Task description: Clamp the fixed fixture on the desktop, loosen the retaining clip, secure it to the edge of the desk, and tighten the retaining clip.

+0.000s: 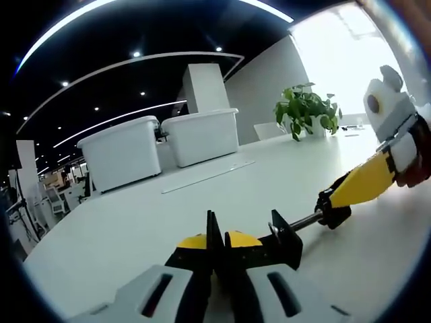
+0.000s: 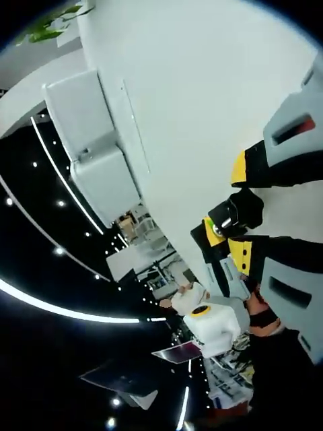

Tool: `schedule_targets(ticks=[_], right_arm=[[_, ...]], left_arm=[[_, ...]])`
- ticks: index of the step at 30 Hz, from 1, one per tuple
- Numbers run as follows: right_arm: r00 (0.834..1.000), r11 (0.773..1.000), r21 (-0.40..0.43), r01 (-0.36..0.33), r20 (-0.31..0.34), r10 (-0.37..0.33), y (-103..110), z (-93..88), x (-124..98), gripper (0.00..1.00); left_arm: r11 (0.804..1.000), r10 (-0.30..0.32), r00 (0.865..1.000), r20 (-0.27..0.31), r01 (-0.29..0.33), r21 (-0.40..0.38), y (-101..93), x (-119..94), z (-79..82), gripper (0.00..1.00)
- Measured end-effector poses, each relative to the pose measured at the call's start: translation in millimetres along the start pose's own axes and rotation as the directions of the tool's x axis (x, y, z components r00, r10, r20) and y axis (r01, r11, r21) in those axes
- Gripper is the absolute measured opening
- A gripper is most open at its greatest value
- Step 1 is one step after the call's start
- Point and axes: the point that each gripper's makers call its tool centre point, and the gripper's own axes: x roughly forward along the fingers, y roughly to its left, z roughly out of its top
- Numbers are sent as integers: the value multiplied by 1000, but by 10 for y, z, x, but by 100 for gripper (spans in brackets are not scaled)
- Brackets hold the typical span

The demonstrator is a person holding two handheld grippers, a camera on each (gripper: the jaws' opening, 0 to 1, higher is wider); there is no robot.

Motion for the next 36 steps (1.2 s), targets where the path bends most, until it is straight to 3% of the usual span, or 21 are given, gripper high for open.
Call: schedule_targets(ticks=[4, 6, 9, 11, 14, 17, 19, 21, 23, 24, 25, 27, 28, 32, 34, 35, 36], right_arm=[[1000, 986, 167, -20, 3, 19, -10, -24, 20, 23], [1000, 977, 214, -23, 16, 20, -37, 3, 25, 23], [1000, 976, 217, -10, 17, 7, -43, 4, 26, 22], [1000, 981, 193, 5, 20, -9, -24, -4, 15, 21], [998, 999, 41, 17, 63, -19, -26, 35, 13, 20], [995, 988, -141, 58, 88, -46, 1, 74, 5, 19], [993, 937, -337, 92, 105, -59, 35, 66, 5, 19], [987, 852, -506, 134, 144, -70, 83, 82, 3, 19], [982, 766, -619, 174, 173, -83, 125, 70, -15, 19], [979, 733, -654, 188, 184, -87, 140, 64, -19, 19], [976, 689, -695, 203, 196, -90, 154, 66, -23, 19], [969, 560, -793, 242, 225, -101, 184, 70, -31, 19], [966, 514, -819, 257, 239, -101, 206, 72, -46, 19], [963, 445, -854, 269, 249, -106, 210, 62, -45, 22], [973, 399, -888, 229, 219, -72, 226, 59, -29, 24], [979, 494, -846, 201, 162, -121, 180, -3, -38, 25], [984, 604, -777, 178, 144, -105, 217, 9, -44, 26]], left_arm=[[1000, 0, 1000, 0, 0, -1, 4, 3, -2, 7], [1000, -1, 1000, 0, 1, -2, 5, 4, -2, 7], [1000, -3, 1000, 1, 3, 0, 4, 9, 0, 7], [1000, -2, 1000, 1, 2, 0, 6, 9, -1, 7], [1000, 0, 1000, 1, 0, -2, 12, 10, -3, 7], [1000, 1, 1000, 0, -1, -3, 14, 12, -4, 7], [1000, 3, 1000, 0, -3, -3, 17, 12, -4, 7], [1000, 5, 1000, 0, -5, -3, 17, 11, -5, 7], [1000, 5, 1000, 0, -5, -4, 16, 8, -5, 7], [1000, 6, 1000, 0, -6, -4, 15, 6, -5, 7], [1000, 6, 1000, -1, -6, -4, 15, 5, -5, 7], [1000, 6, 1000, -1, -6, -4, 11, 1, -5, 7], [1000, 7, 1000, -1, -7, -4, 9, -2, -5, 7], [1000, 9, 1000, -1, -9, -2, 8, -7, -5, 7], [1000, 14, 1000, -2, -14, -3, 14, -10, -8, 7], [1000, 13, 1000, -2, -13, -6, 15, -13, -9, 7], [1000, 13, 1000, -2, -13, -6, 16, -16, -10, 7]])
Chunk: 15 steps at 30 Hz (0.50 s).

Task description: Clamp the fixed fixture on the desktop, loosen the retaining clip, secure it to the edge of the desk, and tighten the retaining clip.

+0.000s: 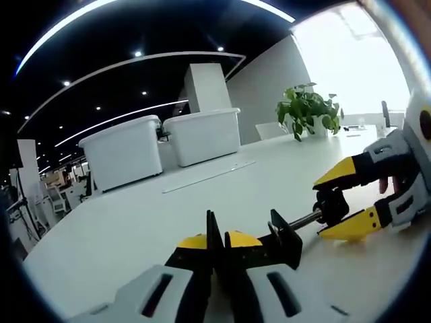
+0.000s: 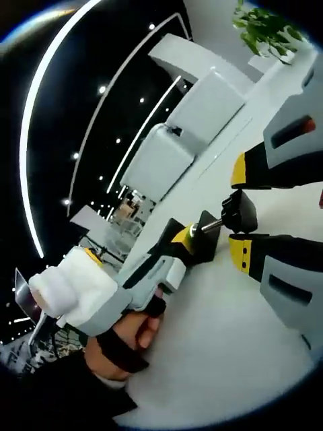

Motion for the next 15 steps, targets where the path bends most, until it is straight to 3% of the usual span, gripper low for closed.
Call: schedule_targets(ticks=[1, 3, 4, 6, 9, 11, 13, 15], right_arm=[[999, 990, 139, -34, 14, 32, 6, 49, -17, 29], [997, 938, 338, -74, 31, 68, -57, 105, -44, 35], [996, 888, 451, -93, 31, 88, -88, 104, -65, 36], [996, 821, 566, -69, -2, 86, -170, 17, -54, 37], [993, 723, 685, -93, 13, 115, -223, -64, -18, 27], [992, 615, 783, -93, 18, 127, -248, -126, 28, 24], [988, 561, 819, -120, 46, 144, -223, -129, 47, 22], [986, 541, 830, -135, 60, 153, -210, -133, 55, 20]], left_arm=[[1000, -1, 1000, 0, 1, 1, -3, -1, -1, 7], [1000, -2, 1000, 0, 2, 1, -5, -2, -1, 7], [1000, -1, 1000, 0, 1, 1, -6, -3, -1, 7], [1000, -1, 1000, 0, 1, 1, -8, -5, -2, 7], [1000, -3, 1000, 0, 3, 1, -14, -8, -3, 7], [1000, -3, 1000, 0, 3, 0, -15, -7, -4, 7], [1000, -4, 1000, 0, 4, 0, -19, -9, -4, 7], [1000, -3, 1000, -1, 3, 0, -16, -11, -6, 7]])
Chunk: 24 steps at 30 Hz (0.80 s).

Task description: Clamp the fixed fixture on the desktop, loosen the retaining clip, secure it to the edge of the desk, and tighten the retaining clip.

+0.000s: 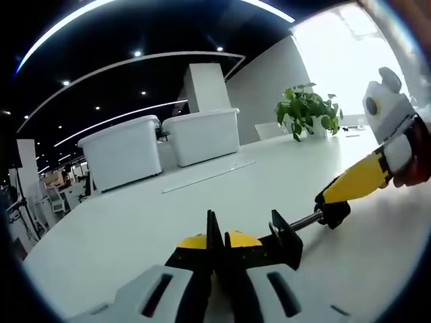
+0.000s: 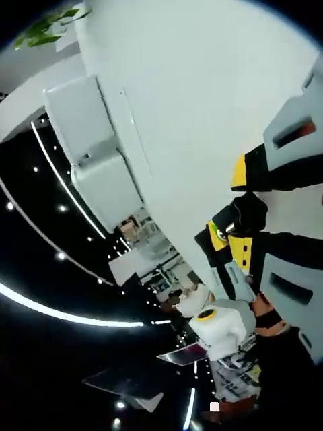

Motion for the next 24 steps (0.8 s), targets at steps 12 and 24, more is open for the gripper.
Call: schedule_targets(ticks=[12, 24], right_arm=[[997, 981, -180, 74, 48, -66, 98, 20, -43, 16], [981, 450, -873, 190, 179, -68, 350, -24, -79, 15]], left_arm=[[1000, 2, 1000, 0, -2, -4, -3, 18, 2, 7], [1000, 6, 1000, 0, -6, -4, 5, 20, 3, 7]])
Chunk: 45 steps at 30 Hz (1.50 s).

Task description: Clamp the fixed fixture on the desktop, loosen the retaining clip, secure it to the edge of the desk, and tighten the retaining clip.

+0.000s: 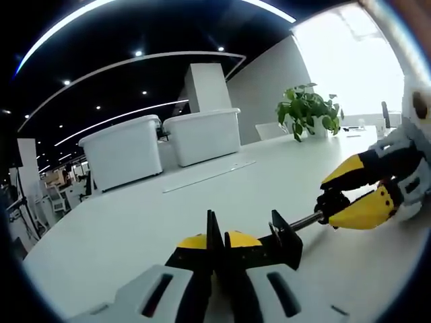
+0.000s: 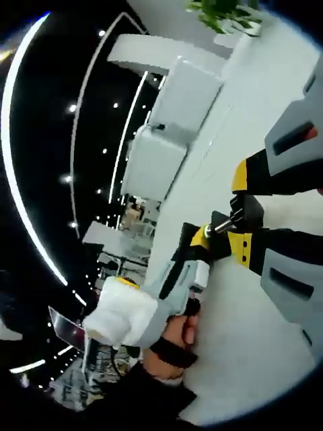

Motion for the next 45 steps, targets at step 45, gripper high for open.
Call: schedule_targets(ticks=[45], right_arm=[[980, 444, 896, -24, -66, 185, -71, -324, 120, 23]], left_arm=[[1000, 7, 1000, -4, -7, -11, 43, -18, -8, 7]])
